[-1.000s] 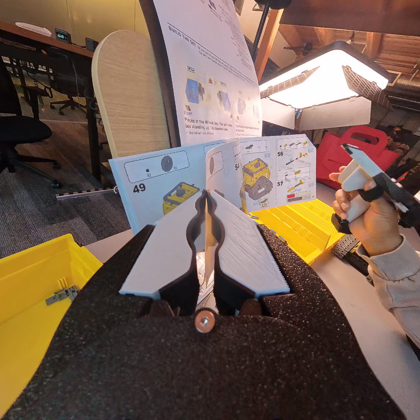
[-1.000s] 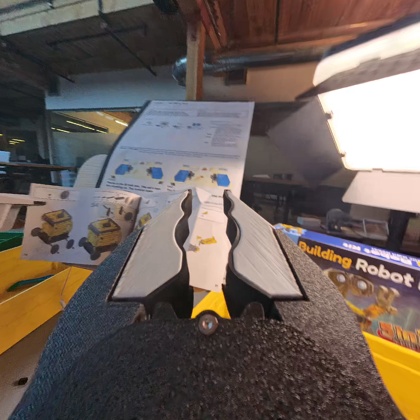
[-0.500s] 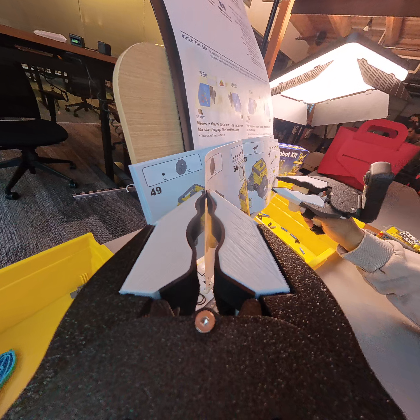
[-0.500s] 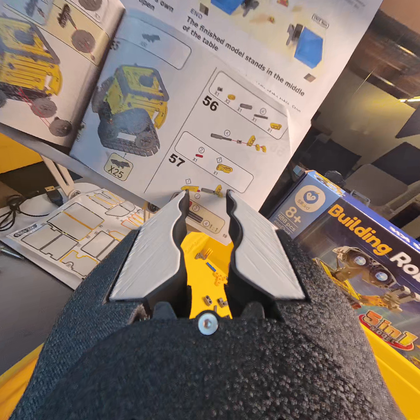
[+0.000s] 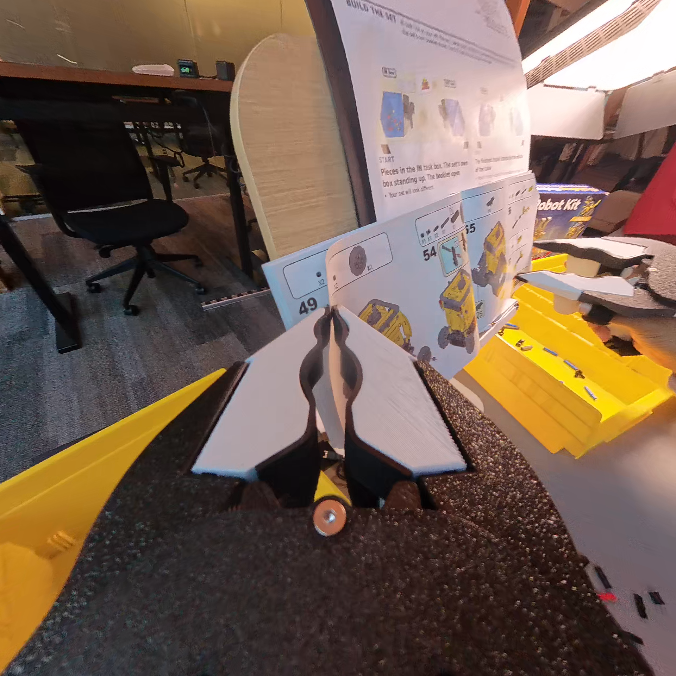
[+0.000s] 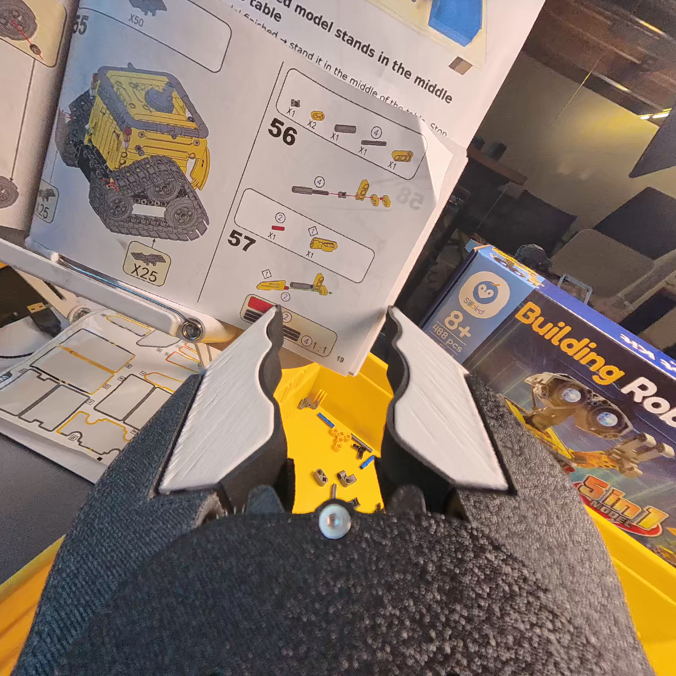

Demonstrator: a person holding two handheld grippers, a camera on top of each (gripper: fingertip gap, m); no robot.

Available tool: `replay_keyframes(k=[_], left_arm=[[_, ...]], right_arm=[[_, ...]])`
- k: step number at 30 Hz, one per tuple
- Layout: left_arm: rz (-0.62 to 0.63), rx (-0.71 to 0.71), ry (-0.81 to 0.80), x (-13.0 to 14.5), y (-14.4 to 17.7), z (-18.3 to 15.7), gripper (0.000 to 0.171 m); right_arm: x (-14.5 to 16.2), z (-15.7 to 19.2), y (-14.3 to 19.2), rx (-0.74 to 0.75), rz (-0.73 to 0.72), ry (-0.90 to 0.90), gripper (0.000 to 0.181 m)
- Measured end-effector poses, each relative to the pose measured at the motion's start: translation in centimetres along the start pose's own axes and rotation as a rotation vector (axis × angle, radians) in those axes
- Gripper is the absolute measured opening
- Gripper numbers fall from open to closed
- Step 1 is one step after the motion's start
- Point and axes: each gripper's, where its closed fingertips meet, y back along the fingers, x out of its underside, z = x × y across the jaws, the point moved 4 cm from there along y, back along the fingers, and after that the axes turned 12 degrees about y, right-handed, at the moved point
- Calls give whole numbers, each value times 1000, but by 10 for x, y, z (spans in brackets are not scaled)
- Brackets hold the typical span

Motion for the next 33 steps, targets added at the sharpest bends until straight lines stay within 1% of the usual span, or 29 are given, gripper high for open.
replay_keyframes(k=[3, 5, 7, 8, 11, 13, 15, 17, 19, 21, 24, 26, 27, 29, 31, 33], left_arm=[[6, -56, -66, 4, -5, 4, 1], [8, -82, -120, 6, -7, 4, 1], [1, -107, -170, 6, -8, 4, 1], [-4, -115, -185, 5, -9, 4, 0], [-10, -127, -172, 3, -11, 3, 0], [-2, -139, -156, 1, -11, 3, 0], [13, -155, -152, 0, -11, 3, 0], [32, -168, -139, -1, -8, 3, 3], [29, -185, -87, -6, -1, 3, 9], [-27, -214, -30, -17, 12, -1, 18], [-126, -214, -48, -32, 26, -24, 18], [-119, -121, -64, -30, 19, -54, 15], [-86, -57, -65, -24, 9, -71, 15], [-15, 26, -95, -9, -16, -101, 14], [48, 67, -154, 6, -46, -125, 12], [128, 68, -221, 19, -77, -141, 8]], right_arm=[[3, -2, 4, 16, 22, -10, 54], [-3, -3, 12, 38, -1, -13, 54], [-23, 2, 24, 42, -77, -14, 51], [-36, 11, 29, 32, -124, 2, 48], [-69, 49, 33, -16, -183, 107, 47], [-84, 76, 26, -63, -193, 145, 47], [-90, 96, 11, -99, -159, 131, 52], [-88, 105, -7, -83, -108, 115, 61], [-86, 108, -19, -65, -85, 83, 69], [-86, 109, -23, -48, -79, 49, 72], [-86, 111, -23, -36, -114, 23, 75], [-85, 110, -22, -42, -111, 14, 78], [-85, 109, -22, -53, -103, 10, 79], [-85, 109, -23, -70, -87, 14, 79], [-85, 109, -22, -89, -77, 23, 80], [-83, 107, -20, -127, -87, 15, 79]])
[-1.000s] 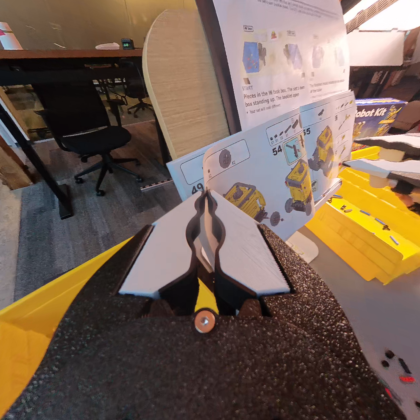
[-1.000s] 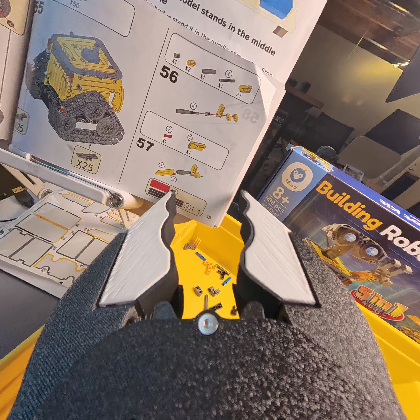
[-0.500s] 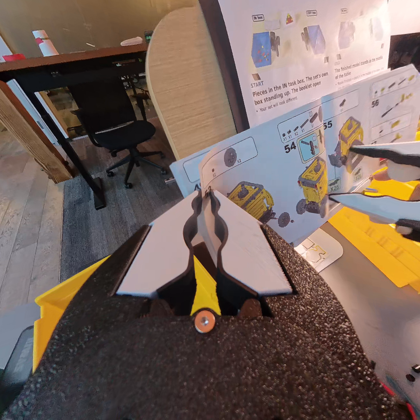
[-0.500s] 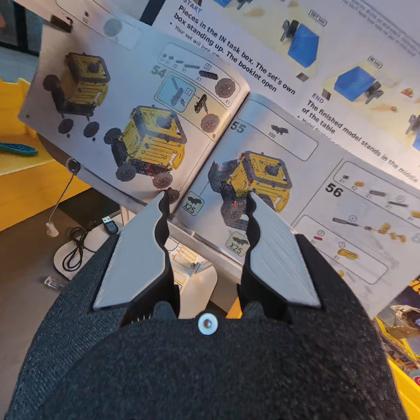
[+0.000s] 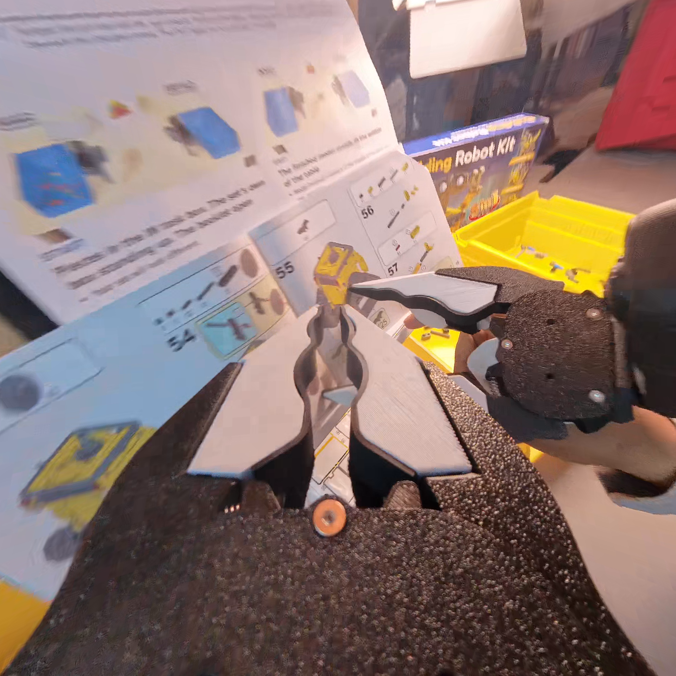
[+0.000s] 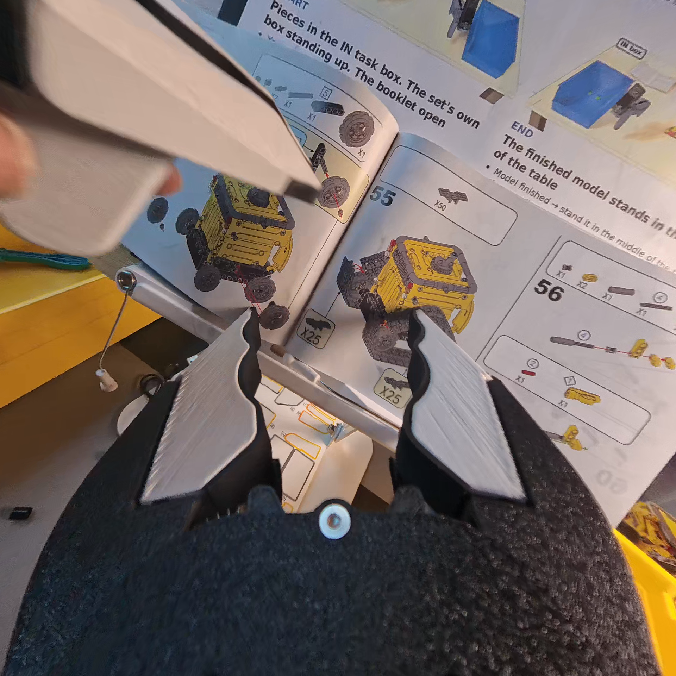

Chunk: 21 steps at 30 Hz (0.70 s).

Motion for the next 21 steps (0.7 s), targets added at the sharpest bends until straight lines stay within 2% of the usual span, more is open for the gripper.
replay_keyframes(k=[3, 5, 7, 10, 14, 18, 21], left_arm=[[183, -45, -82, 15, -39, -7, 0], [261, -102, -144, 22, -50, -2, 0], [268, -135, -193, 24, -54, 0, 0], [273, -162, -208, 24, -55, -1, 0], [284, -189, -256, 25, -56, -2, 0], [310, -168, -252, 24, -55, -2, 0], [326, -137, -236, 23, -55, -1, 0]], right_arm=[[11, -9, 10, -76, -22, -74, 81], [26, -23, 20, -88, -29, -117, 80], [46, -40, 29, -83, -15, -174, 75], [68, -65, 40, -68, -29, -263, 56], [83, -84, 46, -44, -5, -303, 49], [79, -80, 50, -58, 12, -226, 49], [52, -59, 52, -152, -60, -78, 34]])
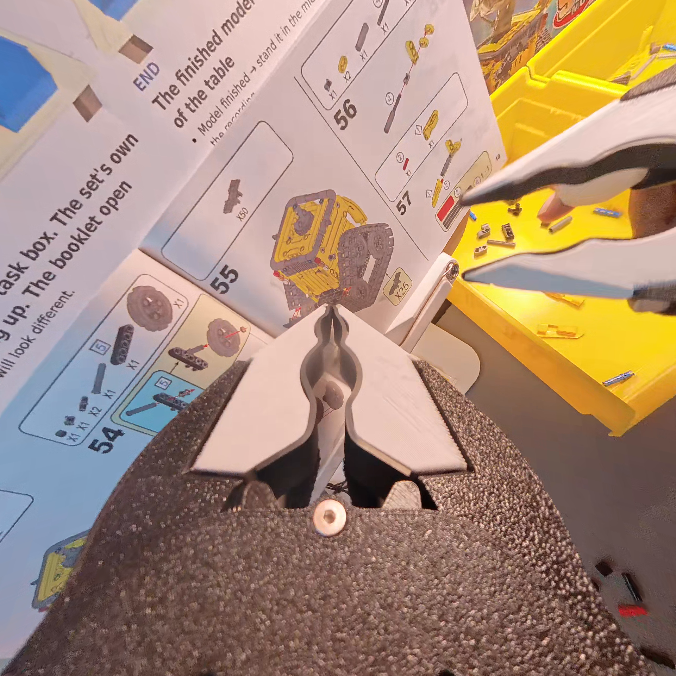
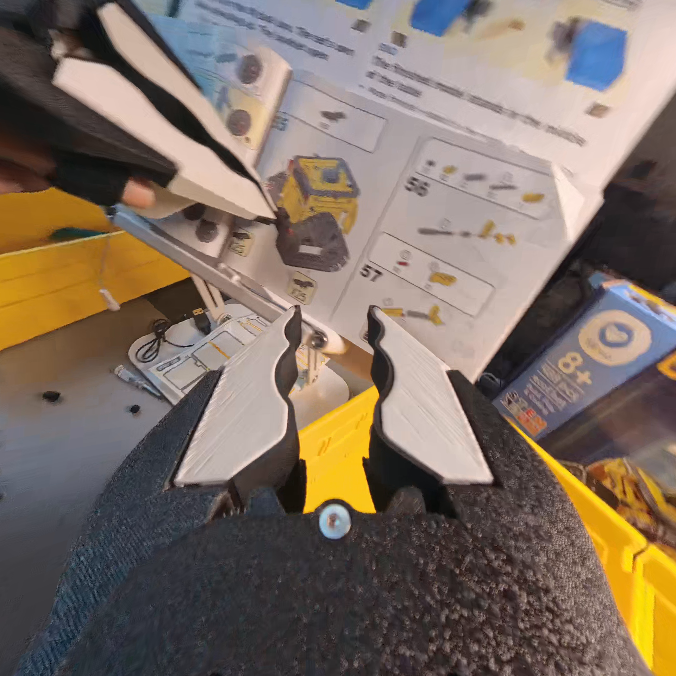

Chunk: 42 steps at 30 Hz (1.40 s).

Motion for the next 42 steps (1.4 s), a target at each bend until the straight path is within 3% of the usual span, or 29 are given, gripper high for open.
replay_keyframes(k=[4, 7, 11, 16, 19, 29, 33, 38, 42], left_arm=[[19, 23, 8, -1, 0, 1, 0], [16, 34, 14, -1, 0, 1, 0], [-4, 51, 0, 0, 0, 1, 0], [-26, 74, 9, 1, 4, 3, 0], [-42, 58, -14, 6, 11, 5, 0], [-36, 125, 132, 11, 8, 17, 0], [-62, 152, 186, 12, 8, 15, 0], [-35, 161, 181, 23, 4, 5, 0], [-24, 180, 155, 30, 4, -3, 0]], right_arm=[[-15, 43, -22, -293, 96, 283, 28], [-19, 47, -38, -437, 161, 398, 17], [-22, 48, -49, -681, 288, 395, 12], [-25, 42, -56, -871, 405, 361, 4], [-27, 39, -58, -945, 403, 309, 0], [-35, 21, -51, -892, 178, 216, 0], [-41, 11, -40, -891, 153, 210, 0], [-38, -7, -44, -760, 62, 143, 0], [-35, 0, -46, -642, 38, 165, 0]])
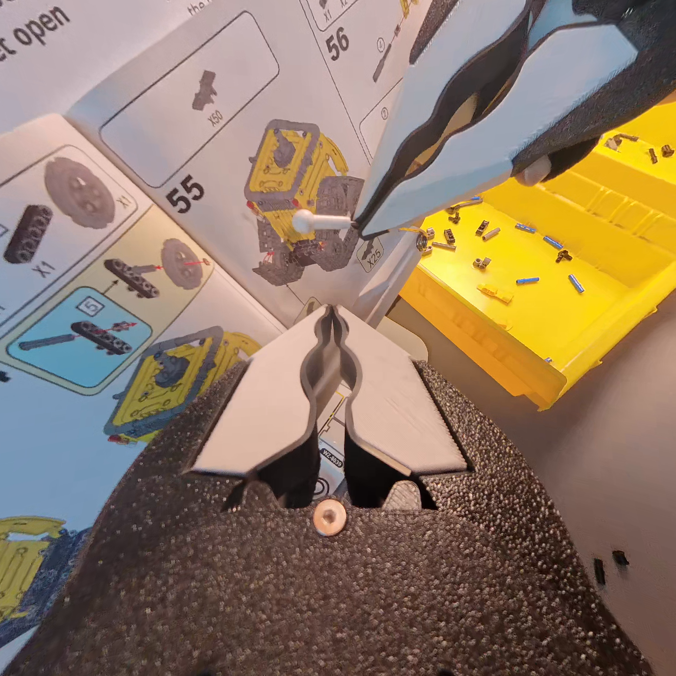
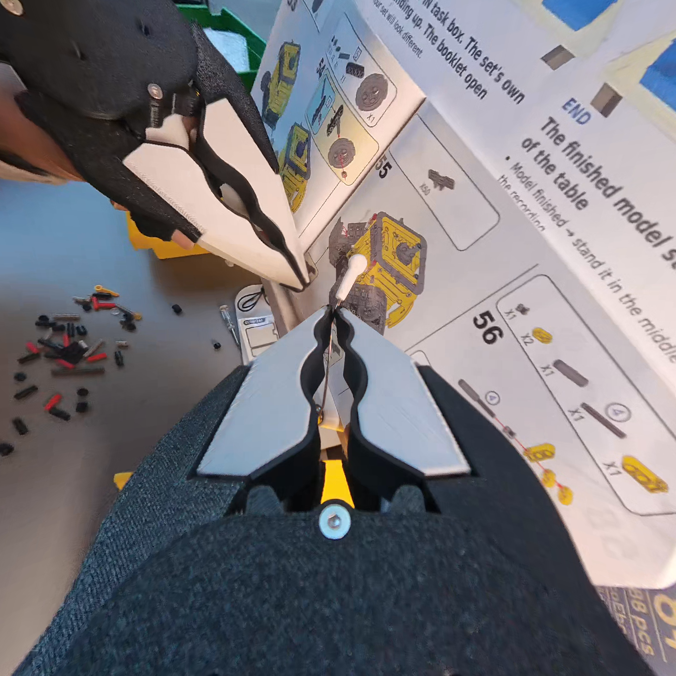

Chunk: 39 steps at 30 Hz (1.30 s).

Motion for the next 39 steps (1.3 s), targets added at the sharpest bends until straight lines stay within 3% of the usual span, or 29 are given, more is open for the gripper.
replay_keyframes(k=[8, 11, 16, 19, 22, 24, 26, 29, 34, 39], left_arm=[[-143, -84, 83, -2, 47, 34, 0], [-106, -93, 116, 13, 46, 46, 0], [-109, -91, 121, 24, 43, 49, 0], [-112, -102, 111, 23, 41, 49, 0], [-118, -103, 123, 24, 41, 49, 0], [-114, -100, 129, 25, 41, 48, 0], [-104, -102, 123, 28, 41, 48, 0], [-102, -99, 127, 30, 42, 48, 0], [-116, -100, 123, 31, 41, 49, 0], [-124, -113, 122, 32, 42, 48, 0]], right_arm=[[1, 9, -3, 126, 52, 46, 5], [5, 17, 5, 130, 41, 39, 15], [23, 24, 20, 164, 102, 57, 18], [23, 18, 23, 276, 104, 78, 17], [11, 24, 10, 288, 59, 66, 14], [10, 32, -5, 277, 105, 118, 0], [14, 40, -18, 277, 173, 186, 0], [5, 44, -17, 302, 112, 186, 0], [-1, 19, 6, 489, 16, 68, 26], [10, 27, -17, 498, 141, 181, 0]])
